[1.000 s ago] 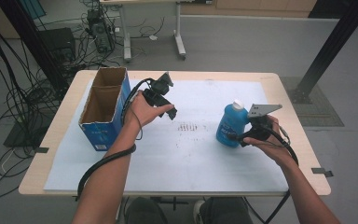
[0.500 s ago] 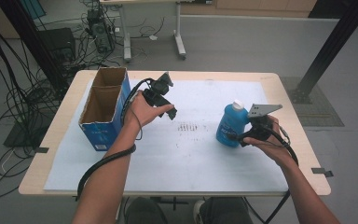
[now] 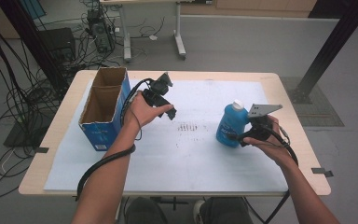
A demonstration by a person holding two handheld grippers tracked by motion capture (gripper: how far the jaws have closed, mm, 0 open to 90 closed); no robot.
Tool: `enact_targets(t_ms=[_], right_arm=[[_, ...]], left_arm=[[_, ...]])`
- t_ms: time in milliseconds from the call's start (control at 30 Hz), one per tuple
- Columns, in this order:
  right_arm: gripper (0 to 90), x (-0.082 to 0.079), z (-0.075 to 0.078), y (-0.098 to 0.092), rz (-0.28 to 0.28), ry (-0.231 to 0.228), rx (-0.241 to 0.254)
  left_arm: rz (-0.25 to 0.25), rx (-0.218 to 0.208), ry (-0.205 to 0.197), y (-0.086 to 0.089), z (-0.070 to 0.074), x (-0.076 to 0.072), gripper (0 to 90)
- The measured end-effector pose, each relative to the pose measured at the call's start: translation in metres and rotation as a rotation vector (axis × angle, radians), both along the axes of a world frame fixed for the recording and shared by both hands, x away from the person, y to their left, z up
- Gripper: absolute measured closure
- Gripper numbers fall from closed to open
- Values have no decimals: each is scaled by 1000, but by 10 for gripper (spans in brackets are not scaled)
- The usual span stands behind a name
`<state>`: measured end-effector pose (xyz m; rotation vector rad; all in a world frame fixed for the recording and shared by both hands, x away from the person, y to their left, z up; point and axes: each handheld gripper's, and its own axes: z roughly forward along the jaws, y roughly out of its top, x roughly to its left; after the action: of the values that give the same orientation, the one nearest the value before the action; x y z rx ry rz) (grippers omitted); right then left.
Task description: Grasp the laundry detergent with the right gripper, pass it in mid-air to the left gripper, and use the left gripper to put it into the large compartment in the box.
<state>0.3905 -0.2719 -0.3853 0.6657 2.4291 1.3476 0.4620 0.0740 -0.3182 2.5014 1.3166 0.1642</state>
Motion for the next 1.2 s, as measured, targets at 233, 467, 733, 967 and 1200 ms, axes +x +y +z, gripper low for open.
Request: enact_targets(t_ms=[233, 467, 733, 967, 1200], right_arm=[[46, 0, 0, 0, 1, 0, 0], [72, 0, 0, 0, 0, -4, -2], [157, 2, -2, 0, -7, -10, -8], [220, 2, -3, 2, -3, -18, -15], [312, 2, -4, 4, 5, -28, -24]], left_arm=[[1, -1, 2, 0, 0, 0, 60], [2, 0, 4, 2, -1, 0, 60], [2, -3, 6, 3, -1, -1, 59], [1, -2, 5, 3, -1, -1, 60], [4, 0, 3, 5, 0, -2, 60]])
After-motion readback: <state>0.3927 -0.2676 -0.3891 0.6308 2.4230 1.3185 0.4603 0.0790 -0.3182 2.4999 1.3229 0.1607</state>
